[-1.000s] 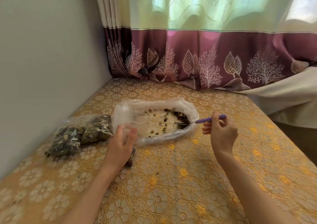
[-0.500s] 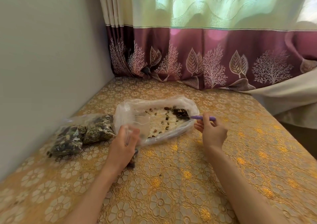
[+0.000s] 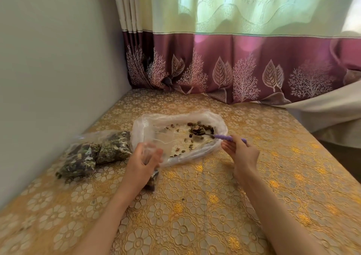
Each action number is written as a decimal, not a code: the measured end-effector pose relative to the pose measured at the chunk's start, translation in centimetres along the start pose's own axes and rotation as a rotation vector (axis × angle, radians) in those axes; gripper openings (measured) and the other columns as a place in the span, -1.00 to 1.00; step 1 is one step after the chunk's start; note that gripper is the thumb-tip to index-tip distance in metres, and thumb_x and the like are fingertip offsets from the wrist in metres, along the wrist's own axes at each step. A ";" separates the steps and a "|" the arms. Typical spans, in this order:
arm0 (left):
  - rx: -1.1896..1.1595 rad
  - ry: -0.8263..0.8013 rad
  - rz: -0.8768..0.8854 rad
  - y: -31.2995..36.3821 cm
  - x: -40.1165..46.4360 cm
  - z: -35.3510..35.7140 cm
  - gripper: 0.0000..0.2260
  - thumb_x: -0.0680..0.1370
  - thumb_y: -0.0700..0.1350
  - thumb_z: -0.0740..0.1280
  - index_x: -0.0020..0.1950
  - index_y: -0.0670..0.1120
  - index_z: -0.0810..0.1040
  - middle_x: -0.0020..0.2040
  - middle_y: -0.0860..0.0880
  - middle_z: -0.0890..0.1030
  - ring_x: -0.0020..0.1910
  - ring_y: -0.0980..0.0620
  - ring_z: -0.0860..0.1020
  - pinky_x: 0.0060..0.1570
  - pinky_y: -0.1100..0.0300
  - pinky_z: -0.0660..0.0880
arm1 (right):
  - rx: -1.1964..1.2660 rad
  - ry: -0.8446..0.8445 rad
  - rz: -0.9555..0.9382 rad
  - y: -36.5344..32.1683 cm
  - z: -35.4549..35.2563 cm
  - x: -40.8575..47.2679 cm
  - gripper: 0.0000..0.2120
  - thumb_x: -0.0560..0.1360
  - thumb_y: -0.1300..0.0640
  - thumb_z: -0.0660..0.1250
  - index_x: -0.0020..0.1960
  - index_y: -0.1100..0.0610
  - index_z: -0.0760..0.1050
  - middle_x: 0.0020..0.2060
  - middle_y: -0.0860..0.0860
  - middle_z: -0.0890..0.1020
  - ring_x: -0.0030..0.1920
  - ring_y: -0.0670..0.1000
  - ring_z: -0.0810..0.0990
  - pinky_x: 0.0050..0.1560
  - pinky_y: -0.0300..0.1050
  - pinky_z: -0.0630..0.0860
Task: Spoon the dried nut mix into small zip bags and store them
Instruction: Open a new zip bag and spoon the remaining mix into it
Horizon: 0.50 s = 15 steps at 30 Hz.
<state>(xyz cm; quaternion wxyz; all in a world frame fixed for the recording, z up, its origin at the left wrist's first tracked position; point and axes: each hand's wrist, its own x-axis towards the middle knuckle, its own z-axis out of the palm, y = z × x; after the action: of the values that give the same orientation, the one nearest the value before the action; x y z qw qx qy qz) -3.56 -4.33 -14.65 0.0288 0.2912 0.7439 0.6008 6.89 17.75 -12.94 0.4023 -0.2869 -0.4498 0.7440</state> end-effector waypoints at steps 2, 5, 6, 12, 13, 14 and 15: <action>0.017 0.001 -0.010 0.0 0.0 0.0 -0.31 0.14 0.57 0.20 0.03 0.09 0.42 -0.25 0.01 0.66 -0.26 0.09 0.63 -0.18 0.20 0.56 | 0.021 -0.018 0.009 -0.7 0.2 -0.4 -0.82 0.52 0.29 0.30 -0.23 0.27 0.58 -0.26 0.22 0.68 -0.31 0.04 0.63 -0.28 -0.25 0.62; 0.045 0.004 -0.021 0.0 0.0 -0.1 -0.26 0.12 0.58 0.20 0.04 0.07 0.42 -0.22 -0.02 0.65 -0.20 0.01 0.62 -0.16 0.16 0.54 | 0.048 -0.049 -0.009 -1.9 0.7 -1.0 -0.85 0.51 0.30 0.31 -0.23 0.28 0.57 -0.40 0.14 0.65 -0.38 0.03 0.63 -0.35 -0.25 0.59; 0.043 0.004 -0.027 0.0 0.0 -0.1 -0.26 0.12 0.58 0.20 0.04 0.06 0.42 -0.19 -0.03 0.65 -0.18 0.00 0.62 -0.16 0.17 0.53 | 0.049 -0.076 -0.021 -2.4 0.9 -1.3 -0.85 0.51 0.30 0.31 -0.22 0.29 0.57 -0.42 0.12 0.65 -0.39 0.03 0.64 -0.36 -0.25 0.59; -0.003 -0.023 -0.070 0.3 -0.1 -0.3 -0.20 0.09 0.57 0.26 0.10 0.03 0.42 -0.07 -0.09 0.62 -0.13 -0.03 0.62 -0.17 0.14 0.55 | 0.040 -0.269 -0.066 -5.0 2.5 -3.7 -0.82 0.53 0.23 0.28 -0.14 0.32 0.59 -0.37 0.14 0.66 -0.38 0.02 0.64 -0.37 -0.25 0.57; -0.019 -0.022 -0.077 0.4 -0.1 -0.3 -0.18 0.08 0.57 0.27 0.12 0.03 0.41 -0.05 -0.08 0.62 -0.13 -0.02 0.62 -0.19 0.19 0.53 | 0.035 -0.299 -0.070 -5.2 2.7 -4.1 -0.81 0.53 0.23 0.28 -0.16 0.32 0.59 -0.38 0.14 0.66 -0.38 0.02 0.63 -0.37 -0.25 0.56; -0.035 -0.023 -0.083 0.4 -0.2 -0.3 -0.16 0.08 0.56 0.28 0.15 0.02 0.41 -0.04 -0.08 0.62 -0.11 -0.02 0.62 -0.17 0.21 0.51 | 0.025 -0.331 -0.077 -5.3 2.9 -4.5 -0.81 0.53 0.24 0.28 -0.17 0.31 0.59 -0.38 0.15 0.66 -0.39 0.02 0.62 -0.37 -0.25 0.56; -0.052 -0.026 -0.090 0.4 -0.1 -0.3 -0.14 0.07 0.55 0.29 0.17 0.00 0.40 -0.02 -0.09 0.61 -0.10 -0.04 0.61 -0.13 0.18 0.52 | 0.010 -0.367 -0.090 -5.4 3.1 -4.9 -0.81 0.53 0.25 0.28 -0.19 0.29 0.60 -0.37 0.15 0.66 -0.39 0.02 0.62 -0.37 -0.25 0.56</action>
<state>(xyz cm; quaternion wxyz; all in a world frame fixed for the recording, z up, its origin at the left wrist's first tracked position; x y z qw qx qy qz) -3.41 -4.61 -14.24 0.0730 0.2641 0.7400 0.6142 8.80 13.61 -6.42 0.3480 -0.1241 -0.5244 0.7672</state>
